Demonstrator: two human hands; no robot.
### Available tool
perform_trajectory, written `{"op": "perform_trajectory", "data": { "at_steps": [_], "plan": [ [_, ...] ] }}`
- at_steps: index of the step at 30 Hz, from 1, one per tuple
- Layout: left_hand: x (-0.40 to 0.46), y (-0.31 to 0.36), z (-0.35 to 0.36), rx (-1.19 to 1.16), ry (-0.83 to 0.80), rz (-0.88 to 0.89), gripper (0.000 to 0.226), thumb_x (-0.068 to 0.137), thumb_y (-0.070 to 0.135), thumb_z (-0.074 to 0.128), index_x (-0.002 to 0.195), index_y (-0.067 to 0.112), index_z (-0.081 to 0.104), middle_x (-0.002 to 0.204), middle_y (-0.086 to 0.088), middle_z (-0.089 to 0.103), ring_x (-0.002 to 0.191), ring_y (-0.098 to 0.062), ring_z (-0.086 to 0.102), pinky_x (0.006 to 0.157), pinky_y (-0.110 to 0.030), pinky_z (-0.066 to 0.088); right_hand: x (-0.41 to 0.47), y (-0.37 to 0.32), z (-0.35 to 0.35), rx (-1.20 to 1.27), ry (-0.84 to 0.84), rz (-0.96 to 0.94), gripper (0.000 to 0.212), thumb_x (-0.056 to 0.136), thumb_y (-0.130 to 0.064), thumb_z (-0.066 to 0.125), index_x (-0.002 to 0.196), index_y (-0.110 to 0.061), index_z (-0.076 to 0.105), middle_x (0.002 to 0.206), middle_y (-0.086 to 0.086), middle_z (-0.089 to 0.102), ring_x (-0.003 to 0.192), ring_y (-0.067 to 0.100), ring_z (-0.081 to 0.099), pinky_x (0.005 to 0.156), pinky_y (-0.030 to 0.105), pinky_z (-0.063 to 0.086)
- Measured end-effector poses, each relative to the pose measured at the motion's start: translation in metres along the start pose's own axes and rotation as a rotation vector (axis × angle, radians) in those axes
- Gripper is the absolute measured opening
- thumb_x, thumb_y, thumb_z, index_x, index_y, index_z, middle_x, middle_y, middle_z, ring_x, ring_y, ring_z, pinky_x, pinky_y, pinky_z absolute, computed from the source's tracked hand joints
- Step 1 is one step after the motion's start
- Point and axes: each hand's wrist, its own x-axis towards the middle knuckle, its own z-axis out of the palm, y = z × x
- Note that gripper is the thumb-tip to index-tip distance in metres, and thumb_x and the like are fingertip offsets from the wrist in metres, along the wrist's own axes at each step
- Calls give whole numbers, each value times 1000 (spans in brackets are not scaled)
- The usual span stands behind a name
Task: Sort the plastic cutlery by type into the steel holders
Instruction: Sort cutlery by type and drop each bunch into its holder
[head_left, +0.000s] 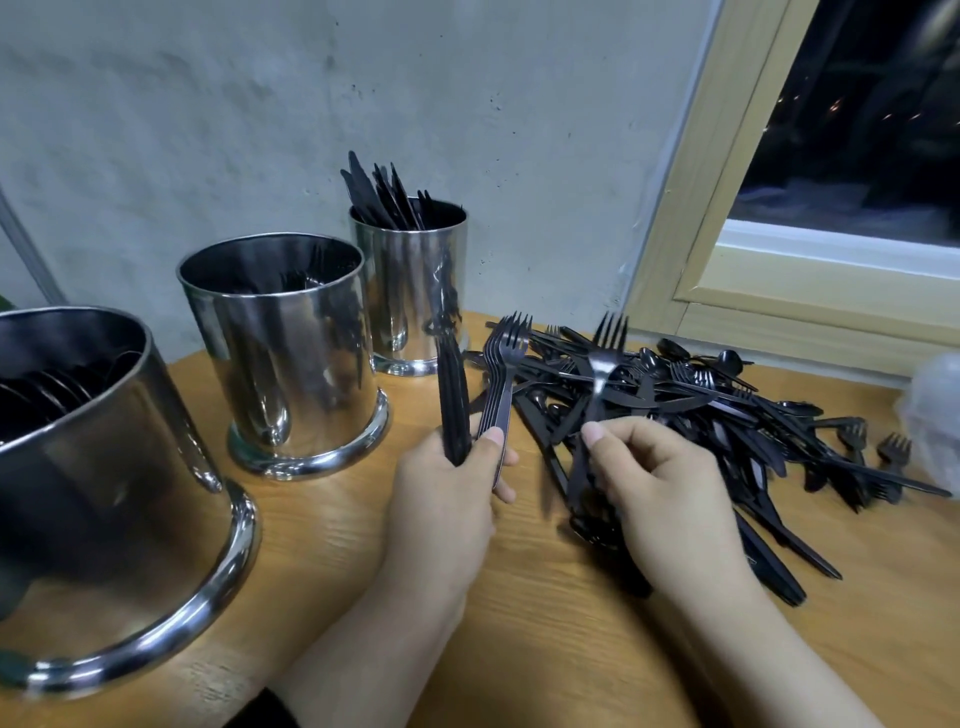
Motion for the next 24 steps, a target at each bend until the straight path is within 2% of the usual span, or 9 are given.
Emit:
{"op": "perform_trajectory", "data": {
  "at_steps": [4,8,13,16,21,24],
  "plan": [
    [-9,1,5,82,-111,43,16,101,23,60,92,27,72,69,0,73,44,-8,54,43,-22,42,-9,5,8,42,-66,9,32,97,-28,64,69,-13,67,57,-1,60,51,8,45,51,21,37],
    [-14,2,8,82,-195,68,16,102,19,58,102,25,73,69,-4,74,40,-5,53,42,-20,40,-10,3,10,16,-59,28,34,97,-29,63,65,-15,66,60,-1,66,52,7,48,54,20,40],
    [-12,-3,7,61,-243,55,16,102,21,59,104,26,74,71,-6,73,44,-9,53,44,-20,39,-9,2,7,20,-62,35,36,97,-26,63,63,-17,67,52,-7,60,49,3,46,51,15,37],
    [-12,-4,7,41,-296,55,18,102,20,59,102,26,75,72,0,73,47,-6,55,44,-20,40,-8,3,6,23,-49,25,34,96,-26,64,63,-19,69,53,-9,60,50,4,46,51,19,38],
    [-9,-7,7,0,-345,39,21,102,17,59,99,26,77,74,3,70,51,-11,52,45,-24,40,-8,4,5,20,-67,9,37,96,-30,65,62,-14,66,58,0,63,55,15,48,58,35,42],
    [-8,-7,6,-61,-369,-1,21,102,15,59,101,23,78,71,3,67,51,-11,49,45,-26,38,-6,1,3,74,-48,10,24,93,-28,69,73,-16,72,61,2,68,56,12,51,56,29,44]
  ]
}}
